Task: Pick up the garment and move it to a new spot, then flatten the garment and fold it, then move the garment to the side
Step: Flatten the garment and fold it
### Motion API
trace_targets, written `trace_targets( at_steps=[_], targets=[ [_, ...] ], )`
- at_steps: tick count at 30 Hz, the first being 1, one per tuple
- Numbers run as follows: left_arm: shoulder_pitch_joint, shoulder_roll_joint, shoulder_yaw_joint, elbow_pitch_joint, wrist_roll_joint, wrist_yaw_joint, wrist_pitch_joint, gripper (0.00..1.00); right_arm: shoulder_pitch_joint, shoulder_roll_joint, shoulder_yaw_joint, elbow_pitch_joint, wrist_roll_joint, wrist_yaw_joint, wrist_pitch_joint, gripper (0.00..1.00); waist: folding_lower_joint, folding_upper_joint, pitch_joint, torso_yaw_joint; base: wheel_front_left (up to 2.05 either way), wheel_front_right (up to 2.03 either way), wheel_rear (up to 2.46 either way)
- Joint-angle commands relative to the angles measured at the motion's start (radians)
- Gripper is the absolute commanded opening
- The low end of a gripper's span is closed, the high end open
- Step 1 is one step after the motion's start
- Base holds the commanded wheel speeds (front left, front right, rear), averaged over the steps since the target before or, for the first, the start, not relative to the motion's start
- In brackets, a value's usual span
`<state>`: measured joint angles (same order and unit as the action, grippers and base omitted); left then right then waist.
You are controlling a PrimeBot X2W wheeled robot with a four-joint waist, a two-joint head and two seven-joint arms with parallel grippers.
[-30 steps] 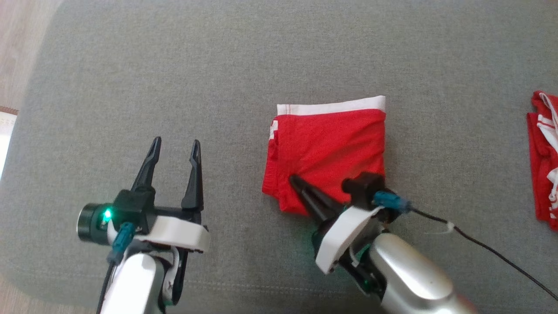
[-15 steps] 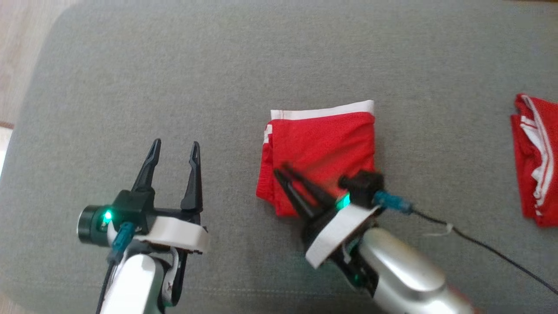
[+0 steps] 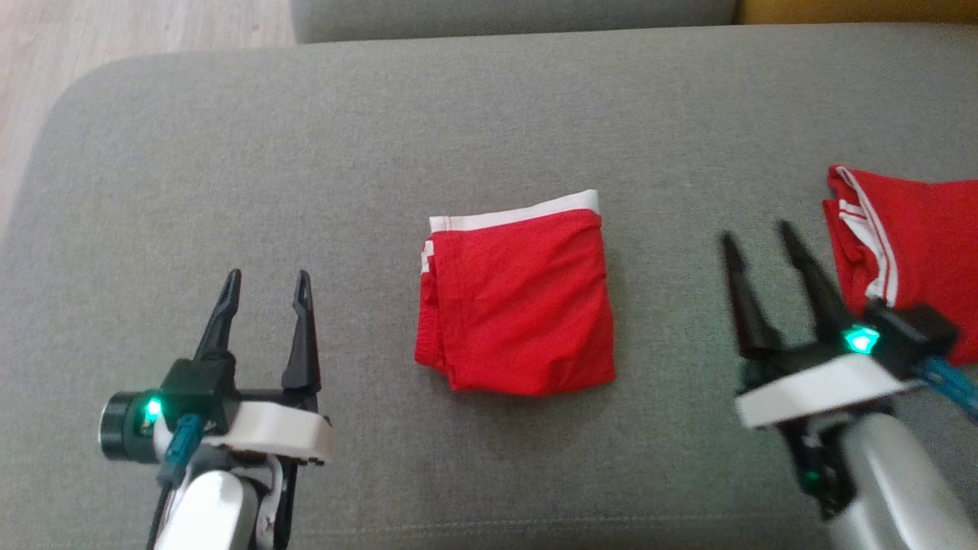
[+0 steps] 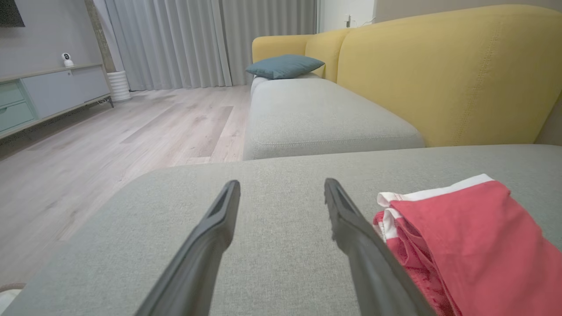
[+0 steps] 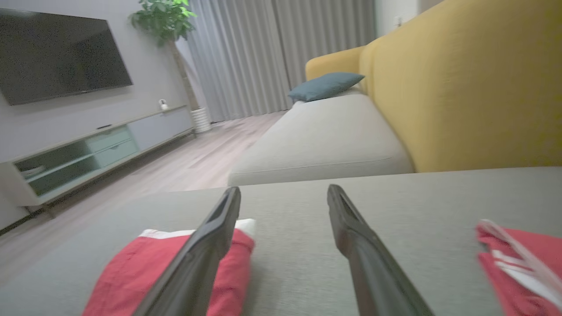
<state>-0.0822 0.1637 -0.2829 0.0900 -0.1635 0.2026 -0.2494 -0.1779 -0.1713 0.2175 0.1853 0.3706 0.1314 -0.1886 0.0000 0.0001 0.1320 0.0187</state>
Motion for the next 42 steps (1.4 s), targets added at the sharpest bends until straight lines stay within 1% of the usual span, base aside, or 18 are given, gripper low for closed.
trace_targets(
  at_steps=[1,4,6,10,15,26,42],
  targets=[
    [-0.013,0.024,0.04,-0.039,-0.006,0.007,-0.01,1.0,0.0,-0.007,-0.007,-0.052,-0.015,-0.001,0.01,1.0,0.0,-0.0001,-0.009,-0.009,0.0,0.0,0.0],
    [0.002,0.035,0.047,-0.046,-0.01,0.01,-0.008,1.0,0.075,-0.002,-0.099,-0.122,-0.052,-0.001,0.063,1.0,0.0,-0.0001,-0.025,-0.019,0.0,0.0,0.0],
    [0.016,0.041,0.051,-0.049,-0.013,0.012,-0.007,1.0,0.119,0.004,-0.131,-0.162,-0.067,-0.001,0.099,1.0,0.0,-0.0001,-0.039,-0.025,0.0,0.0,0.0],
    [0.048,0.053,0.053,-0.057,-0.017,0.016,-0.004,1.0,0.188,0.028,-0.153,-0.237,-0.09,-0.001,0.156,1.0,0.0,-0.0001,-0.067,-0.029,0.0,0.0,0.0],
    [0.099,0.065,0.042,-0.067,-0.015,0.02,0.01,1.0,0.263,0.049,-0.165,-0.302,-0.112,-0.001,0.207,1.0,0.0,-0.0001,-0.108,-0.028,0.0,0.0,0.0],
    [0.149,0.083,0.025,-0.083,-0.014,0.025,0.033,1.0,0.337,0.075,-0.195,-0.363,-0.139,-0.001,0.258,1.0,0.0,-0.0001,-0.154,-0.03,0.0,0.0,0.0],
    [0.146,0.09,0.016,-0.077,-0.018,0.035,0.043,1.0,0.346,0.084,-0.194,-0.378,-0.142,-0.001,0.276,1.0,0.0,-0.0001,-0.157,-0.024,0.0,0.0,0.0]
  ],
)
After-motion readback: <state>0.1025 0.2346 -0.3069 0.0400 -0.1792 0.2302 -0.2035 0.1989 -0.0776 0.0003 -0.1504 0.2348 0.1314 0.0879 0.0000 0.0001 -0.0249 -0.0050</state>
